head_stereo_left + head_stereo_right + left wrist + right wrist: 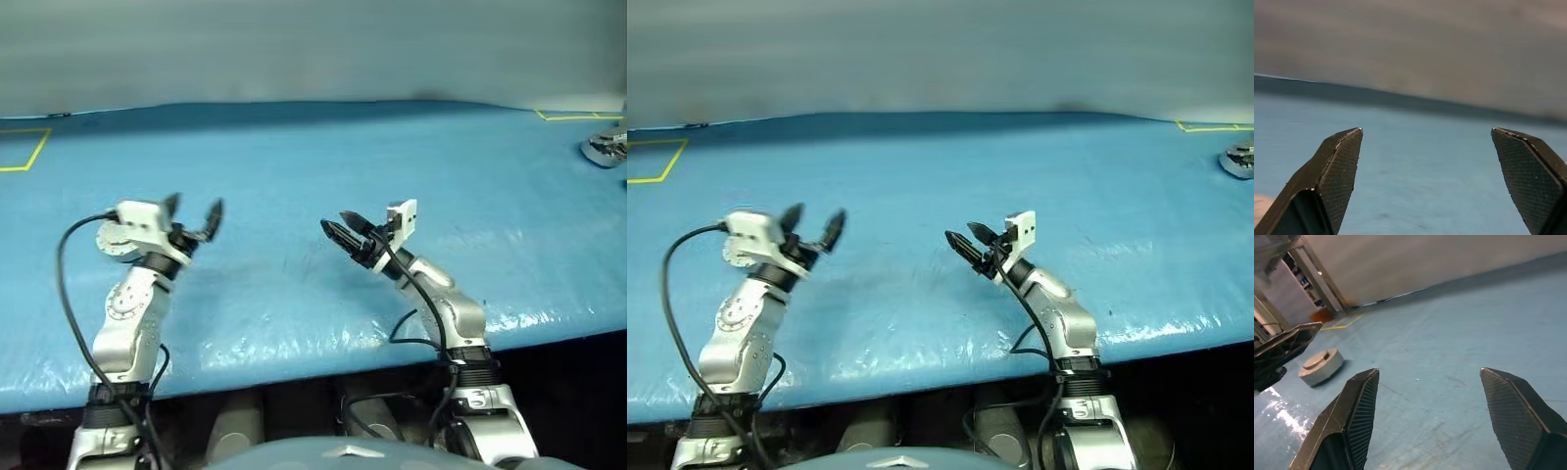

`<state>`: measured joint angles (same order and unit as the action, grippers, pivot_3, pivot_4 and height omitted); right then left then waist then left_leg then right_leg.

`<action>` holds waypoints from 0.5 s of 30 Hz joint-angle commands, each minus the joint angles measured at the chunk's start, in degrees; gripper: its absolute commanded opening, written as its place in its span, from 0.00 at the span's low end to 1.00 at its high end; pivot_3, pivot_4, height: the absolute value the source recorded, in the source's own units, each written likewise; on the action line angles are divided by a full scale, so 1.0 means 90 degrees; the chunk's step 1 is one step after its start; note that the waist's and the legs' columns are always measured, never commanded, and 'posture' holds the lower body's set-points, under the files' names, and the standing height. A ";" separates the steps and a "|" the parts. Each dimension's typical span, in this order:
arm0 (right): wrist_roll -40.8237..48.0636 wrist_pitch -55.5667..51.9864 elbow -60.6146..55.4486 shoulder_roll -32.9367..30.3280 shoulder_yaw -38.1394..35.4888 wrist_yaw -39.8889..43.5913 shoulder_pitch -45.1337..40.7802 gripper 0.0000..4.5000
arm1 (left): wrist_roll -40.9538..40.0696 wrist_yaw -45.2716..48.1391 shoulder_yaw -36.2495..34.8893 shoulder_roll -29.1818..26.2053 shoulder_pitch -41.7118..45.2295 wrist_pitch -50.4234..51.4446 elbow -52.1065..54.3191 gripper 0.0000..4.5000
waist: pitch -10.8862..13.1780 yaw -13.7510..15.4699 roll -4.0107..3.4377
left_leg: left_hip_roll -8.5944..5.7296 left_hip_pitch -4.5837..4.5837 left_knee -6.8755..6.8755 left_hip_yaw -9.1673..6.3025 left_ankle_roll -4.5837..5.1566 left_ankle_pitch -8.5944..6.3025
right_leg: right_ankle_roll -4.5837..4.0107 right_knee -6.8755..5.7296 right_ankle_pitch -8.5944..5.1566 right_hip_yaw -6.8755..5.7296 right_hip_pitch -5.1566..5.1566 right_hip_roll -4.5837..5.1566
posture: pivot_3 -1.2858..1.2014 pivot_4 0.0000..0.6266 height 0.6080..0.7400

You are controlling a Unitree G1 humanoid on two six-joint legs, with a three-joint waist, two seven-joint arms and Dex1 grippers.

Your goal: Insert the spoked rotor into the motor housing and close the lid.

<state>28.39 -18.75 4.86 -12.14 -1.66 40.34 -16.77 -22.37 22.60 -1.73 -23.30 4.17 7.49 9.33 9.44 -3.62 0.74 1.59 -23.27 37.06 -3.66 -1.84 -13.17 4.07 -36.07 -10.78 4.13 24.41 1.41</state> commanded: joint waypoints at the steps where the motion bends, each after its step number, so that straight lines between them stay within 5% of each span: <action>1: -0.0414 0.0435 -0.0231 -0.0327 0.0129 0.0222 0.0007 0.78 | 0.0330 0.0727 0.0474 -0.0154 -0.0024 -0.0095 0.0022 0.99 | 0.0000 -0.0024 0.0000 | 0.0003 0.0004 -0.0001 0.0004 0.0000 0.0000 | -0.0021 -0.0003 -0.0013 0.0000 0.0000 0.0000 | 0.52 0.24 1.00; 7: -0.1108 0.0855 -0.0024 -0.0778 0.0299 0.0156 0.0056 0.99 | 0.0694 0.1073 0.0785 -0.0022 0.0053 -0.0243 -0.0327 1.00 | 0.0001 -0.0010 0.0002 | 0.0006 0.0022 0.0003 0.0012 0.0001 0.0000 | -0.0038 -0.0029 -0.0025 0.0005 -0.0004 -0.0002 | 0.52 0.24 1.00; 15: -0.1223 0.0886 -0.0067 -0.0628 0.0283 -0.0079 0.0167 0.99 | 0.0359 0.1612 0.0714 -0.0105 -0.0080 0.0413 0.0005 1.00 | 0.0001 0.0008 0.0002 | 0.0006 0.0027 0.0004 0.0017 0.0002 0.0000 | -0.0039 -0.0036 -0.0026 0.0012 -0.0005 -0.0002 | 0.52 0.24 1.00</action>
<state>17.56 -12.41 5.85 -17.88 1.23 39.80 -15.26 -18.17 36.54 5.89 -24.16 3.05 10.85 6.06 9.45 -3.55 0.75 1.64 -23.02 37.10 -3.51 -1.82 -13.17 3.72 -36.40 -11.01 4.23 24.37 1.39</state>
